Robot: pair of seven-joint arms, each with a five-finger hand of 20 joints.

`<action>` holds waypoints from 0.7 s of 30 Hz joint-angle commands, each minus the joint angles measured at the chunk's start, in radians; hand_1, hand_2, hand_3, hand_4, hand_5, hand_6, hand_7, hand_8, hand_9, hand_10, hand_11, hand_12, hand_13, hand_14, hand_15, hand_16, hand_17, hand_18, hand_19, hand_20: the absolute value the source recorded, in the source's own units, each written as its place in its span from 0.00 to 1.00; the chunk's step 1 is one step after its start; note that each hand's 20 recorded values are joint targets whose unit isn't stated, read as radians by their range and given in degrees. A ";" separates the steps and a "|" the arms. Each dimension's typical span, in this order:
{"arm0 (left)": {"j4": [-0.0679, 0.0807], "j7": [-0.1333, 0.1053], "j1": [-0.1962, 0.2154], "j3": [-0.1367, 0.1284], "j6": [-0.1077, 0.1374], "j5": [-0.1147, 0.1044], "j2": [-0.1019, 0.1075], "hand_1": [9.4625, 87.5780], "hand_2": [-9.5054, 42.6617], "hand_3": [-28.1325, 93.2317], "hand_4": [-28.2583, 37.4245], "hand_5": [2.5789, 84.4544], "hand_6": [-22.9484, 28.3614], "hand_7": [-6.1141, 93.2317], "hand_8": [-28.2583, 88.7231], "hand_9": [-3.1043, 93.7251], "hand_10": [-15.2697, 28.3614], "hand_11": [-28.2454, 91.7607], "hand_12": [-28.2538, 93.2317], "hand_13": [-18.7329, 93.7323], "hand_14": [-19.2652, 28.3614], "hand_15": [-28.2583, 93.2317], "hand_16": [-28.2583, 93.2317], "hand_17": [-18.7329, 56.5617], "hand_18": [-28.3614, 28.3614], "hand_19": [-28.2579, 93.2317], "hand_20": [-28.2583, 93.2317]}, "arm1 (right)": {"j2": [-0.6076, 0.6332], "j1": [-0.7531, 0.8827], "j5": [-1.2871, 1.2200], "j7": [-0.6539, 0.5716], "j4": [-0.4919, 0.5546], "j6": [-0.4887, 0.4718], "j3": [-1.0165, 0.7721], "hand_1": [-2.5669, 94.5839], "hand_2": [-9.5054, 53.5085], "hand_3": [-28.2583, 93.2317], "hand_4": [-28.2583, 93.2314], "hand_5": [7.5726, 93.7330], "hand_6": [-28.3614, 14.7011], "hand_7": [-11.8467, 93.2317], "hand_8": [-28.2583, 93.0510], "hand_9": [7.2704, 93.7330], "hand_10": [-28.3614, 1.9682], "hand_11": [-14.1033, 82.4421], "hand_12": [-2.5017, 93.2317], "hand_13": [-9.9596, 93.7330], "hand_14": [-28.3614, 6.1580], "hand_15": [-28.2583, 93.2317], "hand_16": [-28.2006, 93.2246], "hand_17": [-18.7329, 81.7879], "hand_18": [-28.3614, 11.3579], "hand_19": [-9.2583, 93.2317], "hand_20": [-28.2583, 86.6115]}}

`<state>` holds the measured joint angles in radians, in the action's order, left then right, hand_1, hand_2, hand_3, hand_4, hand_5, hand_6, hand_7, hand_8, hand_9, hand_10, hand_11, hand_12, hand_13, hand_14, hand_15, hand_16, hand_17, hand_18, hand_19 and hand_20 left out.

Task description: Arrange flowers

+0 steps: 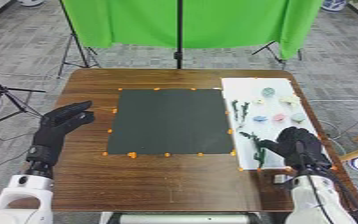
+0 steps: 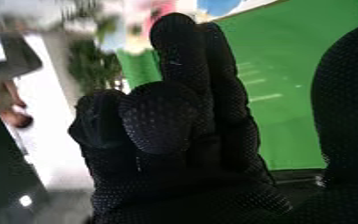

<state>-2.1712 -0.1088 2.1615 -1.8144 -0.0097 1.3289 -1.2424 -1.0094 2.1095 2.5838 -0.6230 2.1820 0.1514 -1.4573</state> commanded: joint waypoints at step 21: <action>-0.011 0.048 0.018 -0.006 -0.005 0.016 -0.003 0.38 0.16 0.70 0.17 0.57 0.54 0.22 0.18 0.54 0.66 0.42 0.34 0.53 0.80 0.47 0.22 0.33 0.72 0.32 0.38 | 0.093 -0.186 -0.042 -0.071 -0.158 -0.139 0.193 0.37 0.00 0.74 0.03 0.75 0.48 0.35 0.19 0.83 0.39 0.50 0.34 0.95 0.73 0.73 0.55 0.80 0.35 1.00 0.72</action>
<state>-2.1808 -0.0817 2.1684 -1.8183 -0.0090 1.3370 -1.2402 -0.9185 1.9328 2.5378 -0.6886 2.0392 0.0383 -1.3082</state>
